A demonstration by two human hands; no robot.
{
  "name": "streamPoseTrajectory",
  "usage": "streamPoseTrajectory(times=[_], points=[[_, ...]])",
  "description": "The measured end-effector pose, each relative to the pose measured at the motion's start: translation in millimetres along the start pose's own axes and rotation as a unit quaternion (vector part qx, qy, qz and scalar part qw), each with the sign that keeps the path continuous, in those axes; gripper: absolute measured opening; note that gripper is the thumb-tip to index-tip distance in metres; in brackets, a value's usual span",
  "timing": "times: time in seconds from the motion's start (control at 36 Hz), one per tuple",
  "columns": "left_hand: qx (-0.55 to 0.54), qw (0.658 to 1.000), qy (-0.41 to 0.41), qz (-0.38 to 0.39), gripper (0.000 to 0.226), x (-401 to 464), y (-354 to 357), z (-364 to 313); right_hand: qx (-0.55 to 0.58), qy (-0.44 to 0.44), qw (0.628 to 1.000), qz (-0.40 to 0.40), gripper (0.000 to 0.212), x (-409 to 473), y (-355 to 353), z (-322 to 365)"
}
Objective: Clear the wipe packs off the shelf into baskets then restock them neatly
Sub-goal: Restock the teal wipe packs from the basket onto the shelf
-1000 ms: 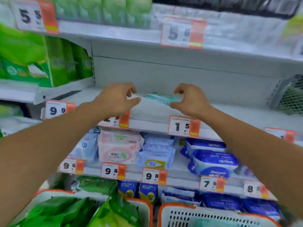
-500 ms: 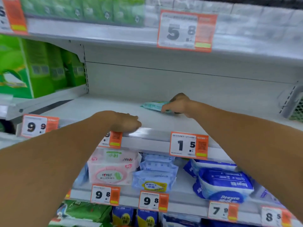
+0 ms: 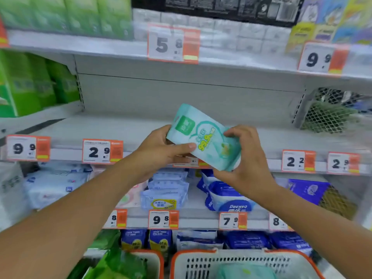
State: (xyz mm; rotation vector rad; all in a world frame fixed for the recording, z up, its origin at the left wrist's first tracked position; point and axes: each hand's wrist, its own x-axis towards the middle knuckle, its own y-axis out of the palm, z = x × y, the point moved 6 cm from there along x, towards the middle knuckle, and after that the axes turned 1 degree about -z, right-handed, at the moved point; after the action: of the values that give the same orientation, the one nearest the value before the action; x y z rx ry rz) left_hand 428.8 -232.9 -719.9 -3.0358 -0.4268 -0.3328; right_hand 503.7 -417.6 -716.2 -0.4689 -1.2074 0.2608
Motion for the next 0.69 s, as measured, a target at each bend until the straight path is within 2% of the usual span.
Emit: streamPoseTrajectory(times=[0.08, 0.14, 0.17, 0.28, 0.31, 0.33, 0.39, 0.47, 0.56, 0.67, 0.69], points=[[-0.005, 1.0, -0.018, -0.005, 0.037, -9.6, 10.6, 6.4, 0.008, 0.012, 0.997, 0.073, 0.102, -8.8, -4.3, 1.2], [0.034, 0.999, -0.037, 0.015, 0.041, -19.2, 18.6, 14.4, 0.042, 0.078, 0.983, 0.163, 0.115, -17.0, -3.8, 1.1], [0.066, 0.996, -0.047, 0.034, 0.042, -24.6, 25.1, 20.1, 0.071, 0.129, 0.966, 0.215, 0.107, -23.1, -1.5, -1.4], [0.18, 0.974, -0.104, 0.096, 0.038, -46.6, 53.1, 71.4, 0.171, 0.29, 0.851, 0.403, 0.037, -77.7, 25.5, -21.7], [0.204, 0.965, -0.122, 0.113, 0.035, -51.5, 59.4, 89.5, 0.172, 0.321, 0.821, 0.44, 0.027, -97.0, 33.9, -29.7], [0.224, 0.956, -0.142, 0.123, 0.035, -56.7, 64.9, 108.8, 0.175, 0.353, 0.788, 0.474, 0.023, -117.7, 41.3, -36.5], [0.236, 0.946, -0.183, 0.127, 0.04, -67.3, 73.2, 147.1, 0.176, 0.407, 0.734, 0.515, 0.028, -154.6, 54.0, -48.2], [0.216, 0.939, -0.233, 0.131, 0.044, -84.0, 83.6, 192.8, 0.158, 0.453, 0.687, 0.546, 0.045, -195.3, 71.1, -58.7], [0.197, 0.933, -0.27, 0.135, 0.053, -98.3, 88.3, 226.1, 0.157, 0.461, 0.665, 0.567, 0.047, -227.4, 86.3, -58.3], [0.206, 0.923, -0.303, 0.118, 0.053, -111.7, 88.9, 255.0, 0.097, 0.449, 0.679, 0.573, 0.039, -247.8, 97.2, -69.2], [0.224, 0.916, -0.311, 0.116, 0.062, -115.0, 88.4, 260.1, 0.057, 0.44, 0.68, 0.583, 0.037, -251.1, 97.9, -75.0]])
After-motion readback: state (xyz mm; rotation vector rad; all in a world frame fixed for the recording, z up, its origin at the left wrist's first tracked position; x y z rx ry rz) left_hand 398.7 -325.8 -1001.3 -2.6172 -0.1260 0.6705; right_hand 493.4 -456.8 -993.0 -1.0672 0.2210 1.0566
